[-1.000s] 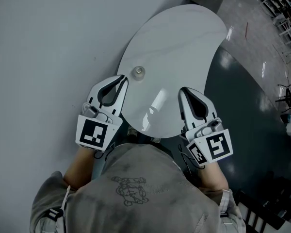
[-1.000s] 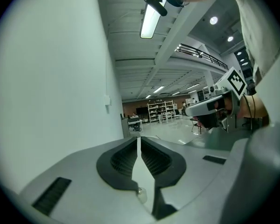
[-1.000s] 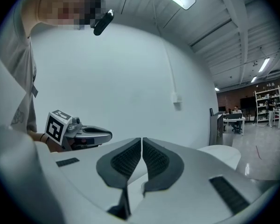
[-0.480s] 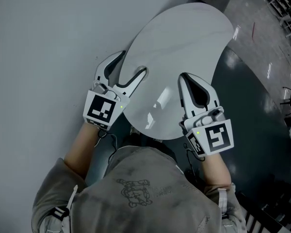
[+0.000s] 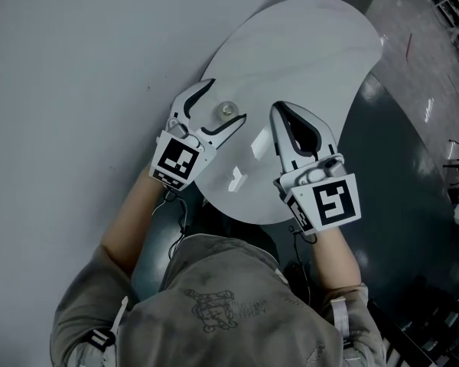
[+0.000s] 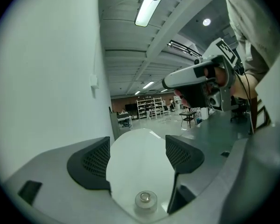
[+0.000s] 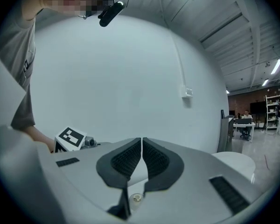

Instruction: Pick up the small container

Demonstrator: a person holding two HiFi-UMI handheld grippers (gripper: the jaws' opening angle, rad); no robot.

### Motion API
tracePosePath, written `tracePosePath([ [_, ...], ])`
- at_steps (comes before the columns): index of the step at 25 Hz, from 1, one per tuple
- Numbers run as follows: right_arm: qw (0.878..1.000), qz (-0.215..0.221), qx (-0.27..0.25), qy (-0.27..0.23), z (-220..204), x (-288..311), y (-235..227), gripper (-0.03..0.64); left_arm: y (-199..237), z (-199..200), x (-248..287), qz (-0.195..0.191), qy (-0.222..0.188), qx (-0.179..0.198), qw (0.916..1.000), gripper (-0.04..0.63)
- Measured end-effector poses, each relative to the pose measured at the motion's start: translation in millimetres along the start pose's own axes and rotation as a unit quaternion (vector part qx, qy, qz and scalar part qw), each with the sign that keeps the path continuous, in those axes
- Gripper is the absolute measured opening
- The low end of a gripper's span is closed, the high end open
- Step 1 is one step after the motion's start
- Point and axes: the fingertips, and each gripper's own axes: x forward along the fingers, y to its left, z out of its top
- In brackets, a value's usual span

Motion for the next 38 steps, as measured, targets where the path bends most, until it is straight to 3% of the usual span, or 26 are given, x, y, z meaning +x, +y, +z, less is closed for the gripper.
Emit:
tracePosePath([
  [9, 0.999, 0.024, 0.019, 0.030, -48.4, 45.5, -2.1, 0.032, -7.1, -91.9, 39.7, -0.032, 0.068, -0.017, 0.9970, 0.356],
  [17, 0.997, 0.031, 0.041, 0.060, -103.1, 62.2, -5.9, 0.032, -23.4, -162.1, 66.8, -0.058, 0.100, -0.031, 0.9929, 0.357],
  [23, 0.994, 0.032, 0.063, 0.079, -158.1, 74.2, -10.8, 0.032, -27.5, -220.3, 84.2, -0.044, 0.123, -0.041, 0.9906, 0.357],
  [33, 0.990, 0.073, 0.075, 0.097, -194.8, 99.7, 1.1, 0.034, -29.5, -240.5, 103.0, -0.077, 0.143, -0.062, 0.9847, 0.354],
  [38, 0.985, 0.086, 0.074, 0.127, -224.9, 107.8, 8.0, 0.035, -33.9, -240.1, 102.7, -0.111, 0.140, -0.050, 0.9826, 0.351],
])
